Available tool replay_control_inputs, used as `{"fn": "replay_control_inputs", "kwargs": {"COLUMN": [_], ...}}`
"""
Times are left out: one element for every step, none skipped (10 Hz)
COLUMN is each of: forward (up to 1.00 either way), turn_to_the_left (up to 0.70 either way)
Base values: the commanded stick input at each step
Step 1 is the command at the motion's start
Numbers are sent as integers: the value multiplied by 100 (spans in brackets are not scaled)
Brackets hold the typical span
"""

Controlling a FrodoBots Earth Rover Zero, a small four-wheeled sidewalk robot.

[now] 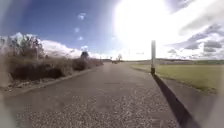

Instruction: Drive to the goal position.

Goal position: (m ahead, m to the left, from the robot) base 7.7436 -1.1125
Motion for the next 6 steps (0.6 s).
{"fn": "replay_control_inputs", "kwargs": {"forward": [100,100,100,100,100,100], "turn_to_the_left": [0,0,-32,-22,0,0]}}
